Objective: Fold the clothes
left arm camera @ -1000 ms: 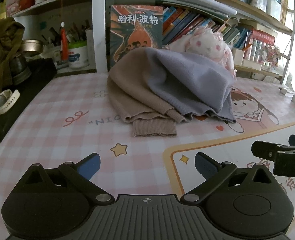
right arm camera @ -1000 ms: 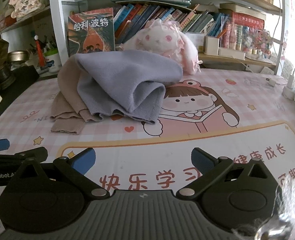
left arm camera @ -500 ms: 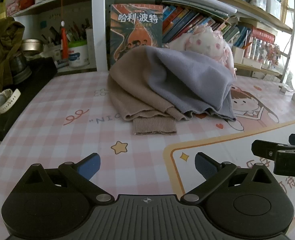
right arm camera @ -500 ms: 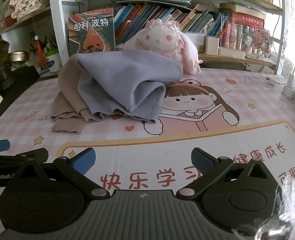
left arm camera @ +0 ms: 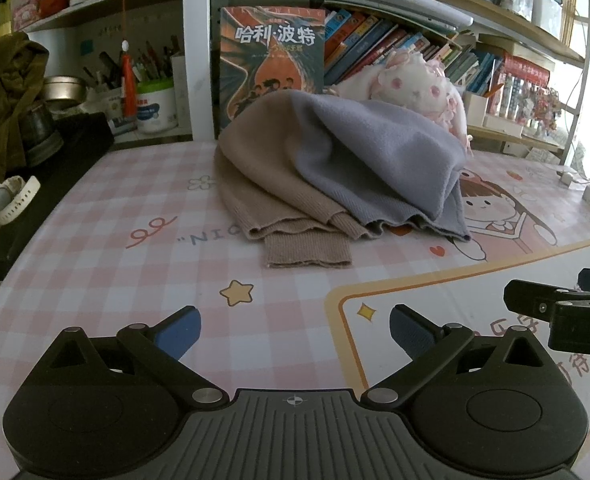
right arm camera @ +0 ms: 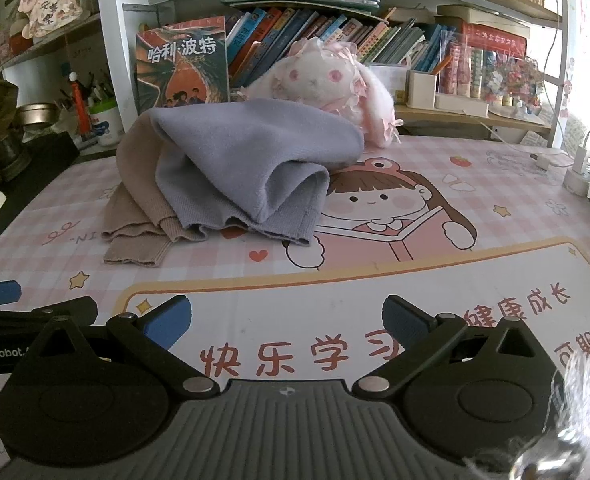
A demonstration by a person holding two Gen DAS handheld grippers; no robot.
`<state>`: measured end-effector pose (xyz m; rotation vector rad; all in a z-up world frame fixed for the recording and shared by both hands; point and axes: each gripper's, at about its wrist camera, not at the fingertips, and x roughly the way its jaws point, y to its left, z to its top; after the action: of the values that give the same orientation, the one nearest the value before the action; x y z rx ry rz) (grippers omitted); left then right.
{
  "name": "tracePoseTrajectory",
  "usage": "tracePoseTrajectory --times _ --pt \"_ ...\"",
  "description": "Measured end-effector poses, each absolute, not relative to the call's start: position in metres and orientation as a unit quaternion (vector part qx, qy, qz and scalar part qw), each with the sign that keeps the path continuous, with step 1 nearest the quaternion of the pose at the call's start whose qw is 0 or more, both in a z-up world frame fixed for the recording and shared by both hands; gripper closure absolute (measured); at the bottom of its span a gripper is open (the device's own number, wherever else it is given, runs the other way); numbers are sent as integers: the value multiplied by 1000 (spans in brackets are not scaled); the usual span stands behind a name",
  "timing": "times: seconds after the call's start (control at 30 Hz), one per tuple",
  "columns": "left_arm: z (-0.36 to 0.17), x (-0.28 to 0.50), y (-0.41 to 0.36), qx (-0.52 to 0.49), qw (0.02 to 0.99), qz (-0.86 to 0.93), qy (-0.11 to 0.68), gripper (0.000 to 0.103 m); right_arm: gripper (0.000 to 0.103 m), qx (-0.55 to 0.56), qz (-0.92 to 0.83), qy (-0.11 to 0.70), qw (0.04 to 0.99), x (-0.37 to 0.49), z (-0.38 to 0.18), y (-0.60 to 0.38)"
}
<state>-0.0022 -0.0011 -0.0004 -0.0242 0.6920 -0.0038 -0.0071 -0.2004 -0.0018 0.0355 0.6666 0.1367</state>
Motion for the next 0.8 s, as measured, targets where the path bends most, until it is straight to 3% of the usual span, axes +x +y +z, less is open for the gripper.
tracePoseTrajectory --times 0.8 --pt "-4 1 4 -18 939 -2 343 1 0 17 68 331 941 -5 -4 -199"
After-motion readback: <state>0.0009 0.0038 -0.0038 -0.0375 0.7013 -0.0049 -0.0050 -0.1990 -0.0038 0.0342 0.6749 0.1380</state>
